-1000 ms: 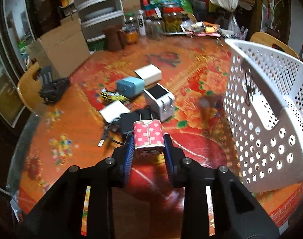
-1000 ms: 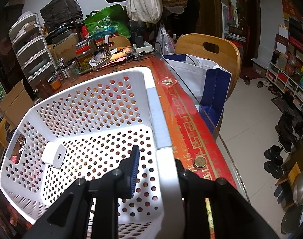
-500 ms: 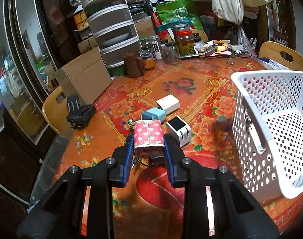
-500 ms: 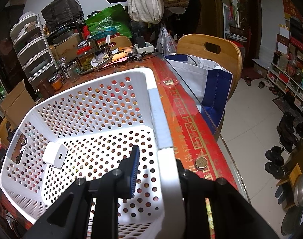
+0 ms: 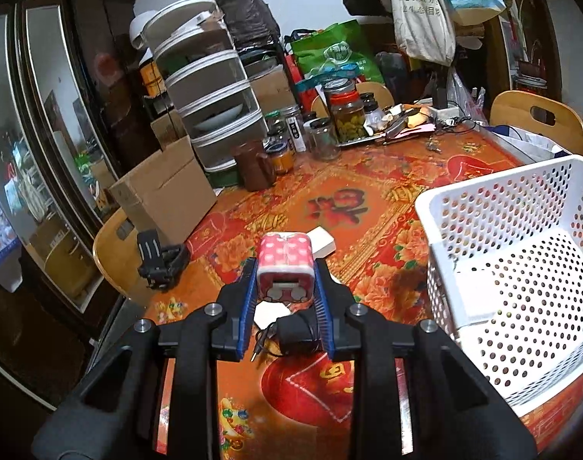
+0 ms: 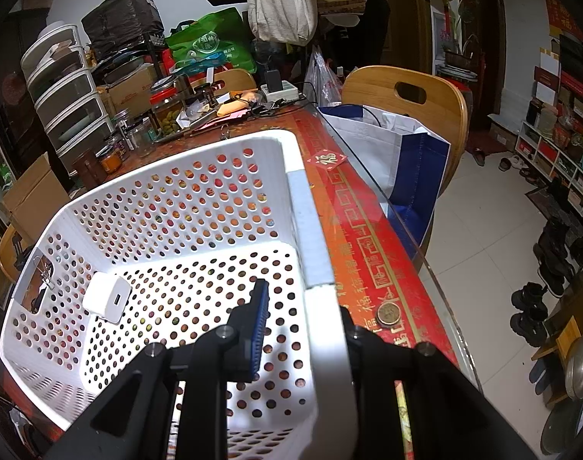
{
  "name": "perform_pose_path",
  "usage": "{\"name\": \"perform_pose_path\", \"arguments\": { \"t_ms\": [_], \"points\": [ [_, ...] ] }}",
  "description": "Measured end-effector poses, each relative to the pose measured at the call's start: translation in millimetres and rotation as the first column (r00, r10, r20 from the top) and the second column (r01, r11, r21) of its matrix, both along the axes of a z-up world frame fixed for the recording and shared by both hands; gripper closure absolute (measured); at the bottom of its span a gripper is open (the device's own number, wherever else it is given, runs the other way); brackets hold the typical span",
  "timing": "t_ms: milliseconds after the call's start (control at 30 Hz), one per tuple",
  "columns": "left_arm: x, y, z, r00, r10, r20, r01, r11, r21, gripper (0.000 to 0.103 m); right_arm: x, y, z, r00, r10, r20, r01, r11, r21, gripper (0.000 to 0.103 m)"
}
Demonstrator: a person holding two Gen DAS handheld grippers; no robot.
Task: Organize rigid objects
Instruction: 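Carry the pink charger into the basket and release it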
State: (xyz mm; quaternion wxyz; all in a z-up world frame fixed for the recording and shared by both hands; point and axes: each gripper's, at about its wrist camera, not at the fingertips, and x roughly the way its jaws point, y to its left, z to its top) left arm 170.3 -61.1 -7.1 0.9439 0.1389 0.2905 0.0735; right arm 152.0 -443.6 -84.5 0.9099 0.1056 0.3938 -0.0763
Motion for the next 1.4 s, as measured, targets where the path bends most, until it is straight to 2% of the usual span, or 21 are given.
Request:
{"name": "perform_pose_path", "arguments": {
  "t_ms": [467, 633, 867, 1033, 1100, 1200, 1300, 1400],
  "points": [
    [-0.5, -49.4, 23.2, 0.996, -0.082, 0.038, 0.080, 0.995, 0.064, 0.078, 0.0, 0.3, 0.8, 1.000, 0.008, 0.005, -0.008, 1.000, 0.001, 0.082],
    [0.3, -79.4, 31.6, 0.990, -0.137, 0.044, 0.131, 0.985, 0.116, 0.078, -0.6, -0.4, 0.6, 1.000, 0.011, 0.008, -0.011, 1.000, 0.005, 0.082],
    [10.6, -131.3, 15.5, 0.972, -0.230, -0.038, 0.233, 0.952, 0.197, 0.077, -0.4, -3.3, 0.3, 1.000, 0.021, 0.008, -0.021, 1.000, 0.014, 0.082],
    [28.0, -164.5, -1.0, 0.954, -0.264, -0.143, 0.292, 0.927, 0.235, 0.077, -0.4, -6.0, -0.2, 1.000, 0.027, 0.012, -0.027, 0.999, 0.024, 0.082],
    [36.8, -177.0, -7.3, 0.940, -0.280, -0.192, 0.322, 0.914, 0.245, 0.077, -0.4, -6.6, -0.3, 0.999, 0.029, 0.014, -0.029, 0.999, 0.026, 0.082],
    [52.8, -198.2, -19.6, 0.897, -0.315, -0.310, 0.394, 0.889, 0.234, 0.077, -0.6, -6.9, -0.3, 0.999, 0.032, 0.015, -0.032, 0.999, 0.030, 0.082],
    [75.0, -219.4, -37.3, 0.826, -0.339, -0.451, 0.457, 0.870, 0.184, 0.077, -0.1, -6.2, -0.4, 0.999, 0.033, 0.015, -0.033, 0.999, 0.032, 0.082],
    [96.4, -230.5, -58.1, 0.755, -0.338, -0.562, 0.488, 0.862, 0.136, 0.077, -0.4, -6.8, -0.6, 0.999, 0.033, 0.015, -0.033, 0.999, 0.035, 0.082]
  ]
}}
